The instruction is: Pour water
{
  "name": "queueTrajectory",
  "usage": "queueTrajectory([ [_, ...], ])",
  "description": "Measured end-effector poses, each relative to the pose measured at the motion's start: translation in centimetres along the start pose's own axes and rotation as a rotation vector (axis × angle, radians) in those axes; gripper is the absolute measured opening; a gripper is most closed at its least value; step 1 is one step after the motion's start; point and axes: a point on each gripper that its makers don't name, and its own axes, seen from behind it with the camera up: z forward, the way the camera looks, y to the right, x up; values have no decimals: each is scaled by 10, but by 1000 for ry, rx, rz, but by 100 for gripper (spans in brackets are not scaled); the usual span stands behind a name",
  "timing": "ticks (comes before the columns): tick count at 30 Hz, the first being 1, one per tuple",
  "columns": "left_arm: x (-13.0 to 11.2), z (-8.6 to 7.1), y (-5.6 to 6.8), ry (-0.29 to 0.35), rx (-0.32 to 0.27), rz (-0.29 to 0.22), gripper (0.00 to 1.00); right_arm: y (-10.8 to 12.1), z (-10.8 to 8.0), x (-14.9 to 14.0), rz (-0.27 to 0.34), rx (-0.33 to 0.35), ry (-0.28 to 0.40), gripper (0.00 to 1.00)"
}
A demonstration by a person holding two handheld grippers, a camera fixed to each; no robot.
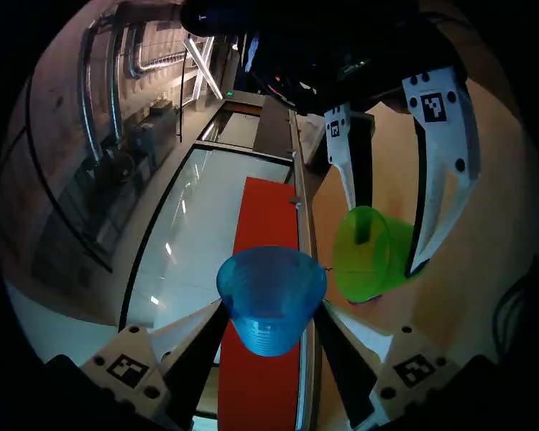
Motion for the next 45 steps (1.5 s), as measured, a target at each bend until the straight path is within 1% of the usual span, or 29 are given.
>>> queueTrajectory([
  [9,1,1,-1,4,4,16,80,-1,-1,1,0,-3,4,87],
  [17,3,-3,-4,11,7,37,81,-1,-2,3,-1,-4,6,87],
  [26,5,-8,-10,16,15,49,81,-3,-3,4,-3,-4,8,87],
  [35,6,-12,-12,21,21,76,81,-3,-4,3,-4,-5,10,87],
  [41,8,-13,-15,24,27,83,81,-4,-3,3,-4,-6,11,87],
  [45,8,-12,-15,26,31,102,81,-4,-3,3,-3,-5,11,87],
])
